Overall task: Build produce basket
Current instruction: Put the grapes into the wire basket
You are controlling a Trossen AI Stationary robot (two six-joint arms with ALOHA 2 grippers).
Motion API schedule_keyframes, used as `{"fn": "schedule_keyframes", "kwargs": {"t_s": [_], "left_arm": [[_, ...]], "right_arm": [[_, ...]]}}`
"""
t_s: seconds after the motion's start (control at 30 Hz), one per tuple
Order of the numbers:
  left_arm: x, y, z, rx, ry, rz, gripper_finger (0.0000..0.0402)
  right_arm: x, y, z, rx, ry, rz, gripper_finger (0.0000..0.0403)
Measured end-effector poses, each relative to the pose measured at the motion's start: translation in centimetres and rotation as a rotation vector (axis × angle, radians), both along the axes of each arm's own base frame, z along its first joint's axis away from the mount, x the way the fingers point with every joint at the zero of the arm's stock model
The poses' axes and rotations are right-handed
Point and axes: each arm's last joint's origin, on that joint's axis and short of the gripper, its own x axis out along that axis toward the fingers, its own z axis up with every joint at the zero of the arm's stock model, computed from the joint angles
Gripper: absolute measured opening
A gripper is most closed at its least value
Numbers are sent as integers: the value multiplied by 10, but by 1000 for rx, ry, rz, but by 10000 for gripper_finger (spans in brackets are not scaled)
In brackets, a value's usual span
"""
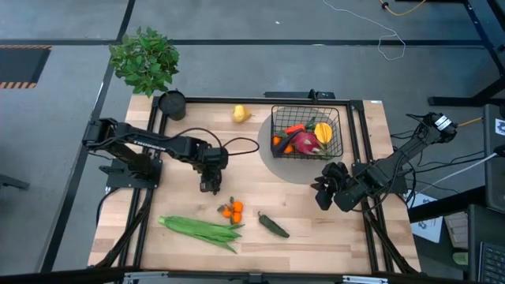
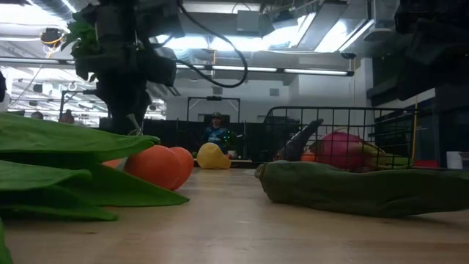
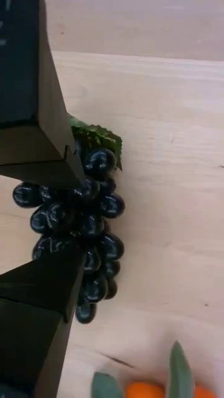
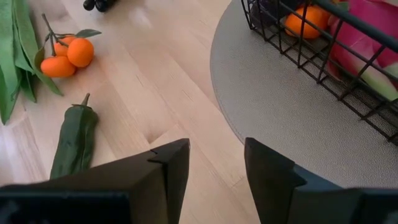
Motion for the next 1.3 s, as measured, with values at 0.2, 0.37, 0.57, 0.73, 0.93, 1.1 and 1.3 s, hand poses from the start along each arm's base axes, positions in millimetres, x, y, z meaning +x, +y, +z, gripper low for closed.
{"fn": "schedule_keyframes", "kwargs": {"t_s": [0.2,0.37,0.57,0.73,0.93,1.1,1.3], "left_arm": [[-2,0,-2,-19,6,65,159],[-2,0,-2,-54,3,184,159],[-2,0,-3,-110,-3,366,159],[-3,1,-4,-124,-1,500,159],[-5,2,-4,-96,-1,554,159],[-3,2,-9,-77,18,567,159],[3,3,-27,-69,83,647,159]], "right_arm": [[0,0,0,-1,0,1,143],[0,0,0,0,0,0,143],[0,0,0,1,0,0,143],[0,0,0,2,-1,-1,143],[0,0,0,3,-2,-1,143],[0,0,0,4,-2,-1,143],[0,0,0,4,-1,-1,143]]}}
